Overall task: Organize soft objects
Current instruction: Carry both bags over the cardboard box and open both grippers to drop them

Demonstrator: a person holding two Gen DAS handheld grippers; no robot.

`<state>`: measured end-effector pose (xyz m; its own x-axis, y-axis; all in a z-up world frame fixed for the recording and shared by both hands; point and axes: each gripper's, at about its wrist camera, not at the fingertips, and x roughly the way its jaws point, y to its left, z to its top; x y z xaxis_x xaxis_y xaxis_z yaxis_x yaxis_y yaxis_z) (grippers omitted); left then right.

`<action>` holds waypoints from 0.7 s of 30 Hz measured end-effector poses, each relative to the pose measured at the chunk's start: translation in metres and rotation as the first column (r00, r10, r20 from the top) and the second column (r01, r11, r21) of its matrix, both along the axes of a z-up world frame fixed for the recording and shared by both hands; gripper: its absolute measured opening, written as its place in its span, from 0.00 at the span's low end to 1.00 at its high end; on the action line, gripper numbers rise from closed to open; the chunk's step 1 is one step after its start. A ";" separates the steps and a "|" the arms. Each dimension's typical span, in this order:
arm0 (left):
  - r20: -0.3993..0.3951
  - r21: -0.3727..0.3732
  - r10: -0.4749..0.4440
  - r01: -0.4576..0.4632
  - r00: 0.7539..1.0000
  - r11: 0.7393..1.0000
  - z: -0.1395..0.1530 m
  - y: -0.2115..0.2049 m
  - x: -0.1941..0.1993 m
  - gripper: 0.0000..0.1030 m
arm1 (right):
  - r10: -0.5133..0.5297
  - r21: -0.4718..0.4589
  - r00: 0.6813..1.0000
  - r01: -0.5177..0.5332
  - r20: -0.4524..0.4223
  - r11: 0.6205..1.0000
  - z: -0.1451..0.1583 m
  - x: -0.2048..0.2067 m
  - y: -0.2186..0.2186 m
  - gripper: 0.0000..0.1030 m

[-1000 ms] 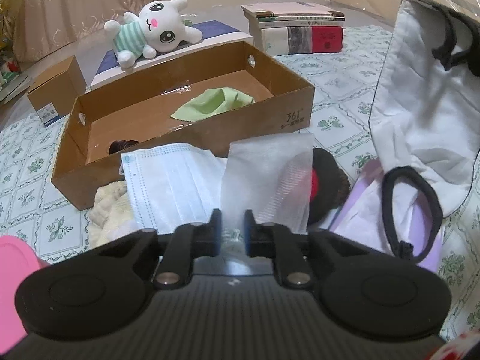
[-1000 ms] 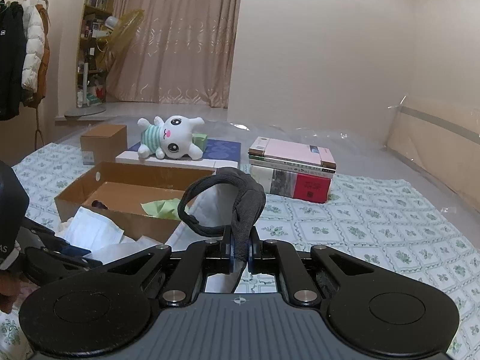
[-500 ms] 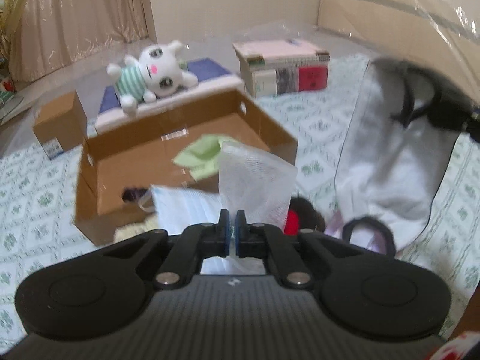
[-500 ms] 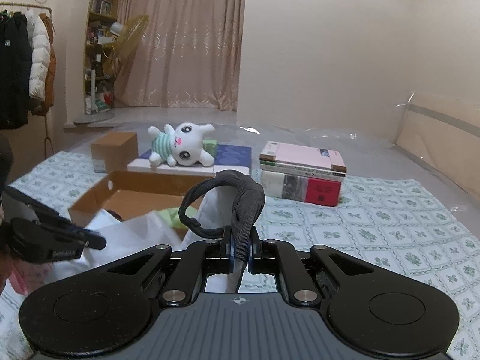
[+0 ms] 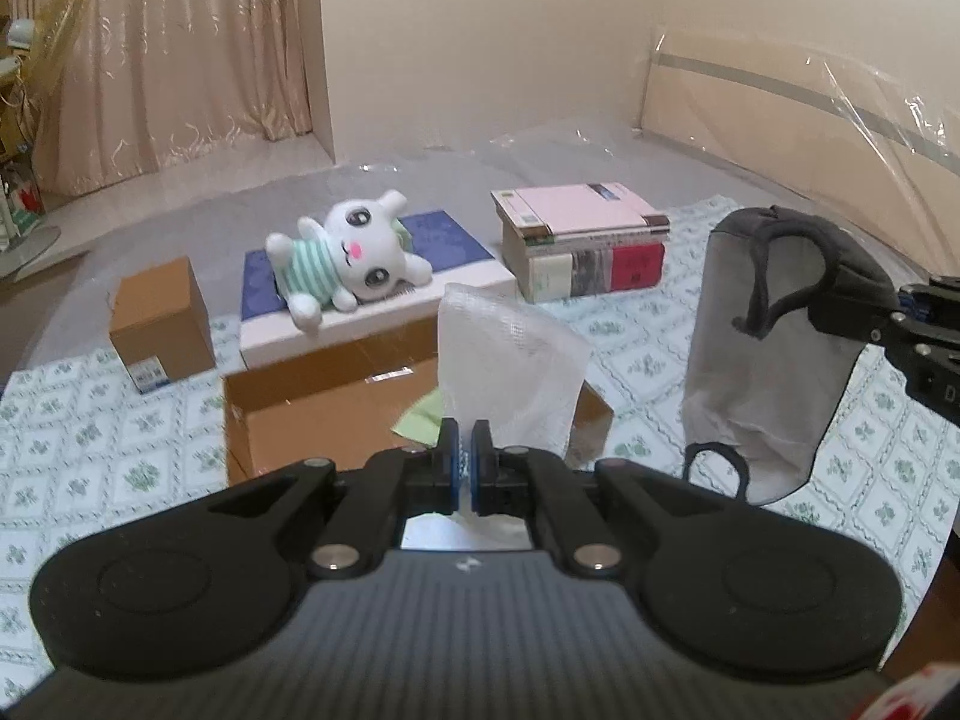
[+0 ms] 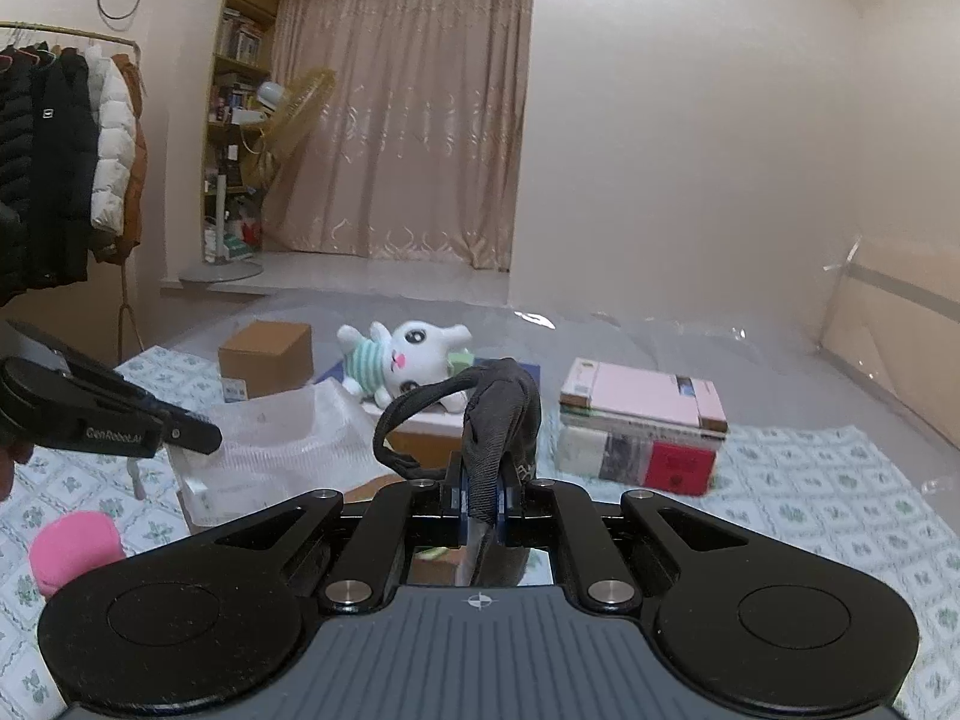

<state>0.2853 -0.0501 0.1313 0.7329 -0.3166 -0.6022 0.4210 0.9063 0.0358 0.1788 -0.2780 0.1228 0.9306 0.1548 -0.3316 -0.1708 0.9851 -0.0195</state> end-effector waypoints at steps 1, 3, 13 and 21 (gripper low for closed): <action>0.002 0.000 0.001 -0.001 1.000 1.000 0.003 0.003 0.003 0.03 | 0.004 -0.003 1.000 -0.004 0.003 1.000 0.002 0.004 0.001 0.07; 0.008 0.008 0.005 -0.005 1.000 1.000 0.007 0.008 0.009 0.03 | 0.014 -0.008 1.000 -0.014 0.011 1.000 0.007 0.011 0.005 0.07; -0.004 0.051 0.065 -0.064 0.998 0.997 0.001 0.041 0.075 0.03 | 0.045 -0.015 0.998 -0.044 0.038 0.999 0.020 0.092 0.027 0.07; -0.036 0.050 0.074 -0.072 0.997 0.996 -0.027 0.059 0.139 0.03 | 0.048 -0.011 0.998 -0.048 -0.028 0.999 0.000 0.167 0.036 0.07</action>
